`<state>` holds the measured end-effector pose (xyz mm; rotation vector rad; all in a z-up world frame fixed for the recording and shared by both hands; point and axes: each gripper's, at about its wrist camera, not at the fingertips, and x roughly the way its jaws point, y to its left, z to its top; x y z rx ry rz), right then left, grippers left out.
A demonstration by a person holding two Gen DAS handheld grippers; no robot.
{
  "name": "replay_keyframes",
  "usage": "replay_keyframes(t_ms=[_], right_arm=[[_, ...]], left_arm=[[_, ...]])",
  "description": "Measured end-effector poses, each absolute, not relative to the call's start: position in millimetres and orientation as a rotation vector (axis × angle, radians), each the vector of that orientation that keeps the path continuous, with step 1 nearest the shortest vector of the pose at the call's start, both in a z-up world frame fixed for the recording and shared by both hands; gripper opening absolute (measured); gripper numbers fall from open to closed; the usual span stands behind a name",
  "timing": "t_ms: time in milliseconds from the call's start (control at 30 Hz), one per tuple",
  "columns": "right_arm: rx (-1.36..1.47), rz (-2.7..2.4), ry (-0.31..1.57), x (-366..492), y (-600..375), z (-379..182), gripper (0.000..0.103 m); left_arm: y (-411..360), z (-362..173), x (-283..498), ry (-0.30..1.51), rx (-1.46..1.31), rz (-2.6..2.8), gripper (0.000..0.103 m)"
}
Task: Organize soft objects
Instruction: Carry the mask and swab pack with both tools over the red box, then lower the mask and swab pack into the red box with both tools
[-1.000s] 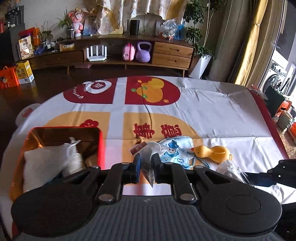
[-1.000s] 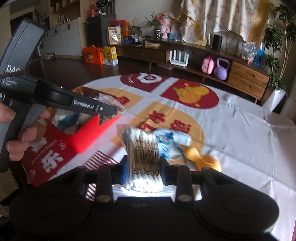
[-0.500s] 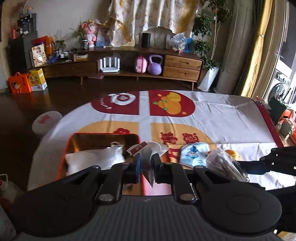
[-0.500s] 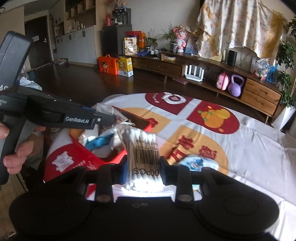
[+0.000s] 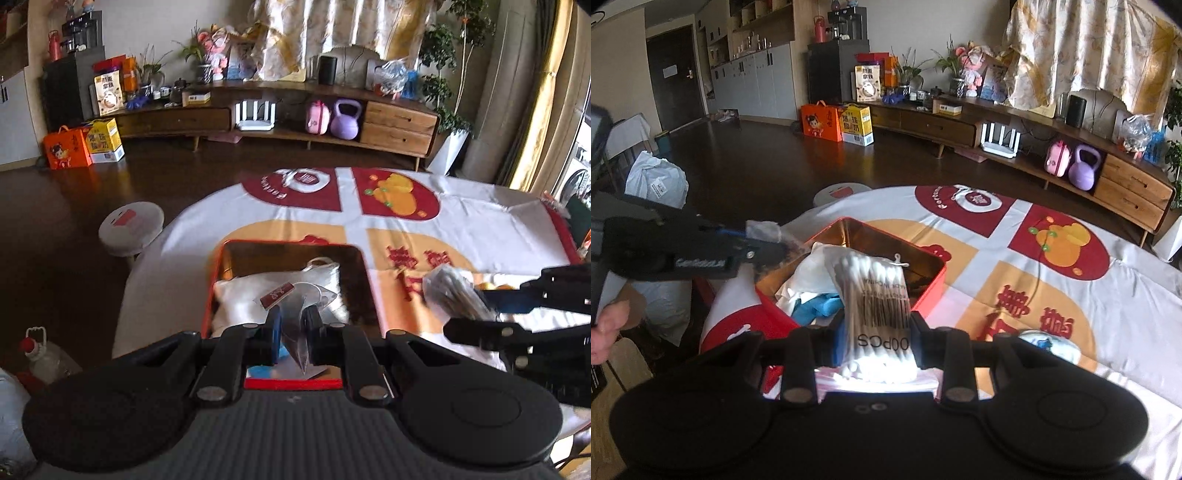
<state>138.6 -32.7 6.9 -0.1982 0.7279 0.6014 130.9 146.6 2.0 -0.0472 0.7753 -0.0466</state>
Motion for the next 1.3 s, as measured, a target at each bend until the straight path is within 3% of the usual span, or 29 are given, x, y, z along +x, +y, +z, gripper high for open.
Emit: replay_keyframes(t_ms=[633, 1300], right_arm=[[-0.247, 0.56, 0.88, 188.5, 32.5, -60.6, 0.034], [-0.275, 0.59, 0.883, 201.3, 51.6, -74.7, 0.042]], left_arm=[[177.4, -67.4, 173.6, 0.944, 0.028, -0.033, 0.014], [183.1, -98.9, 196.7, 1.011, 0.036, -0.022, 0.014]])
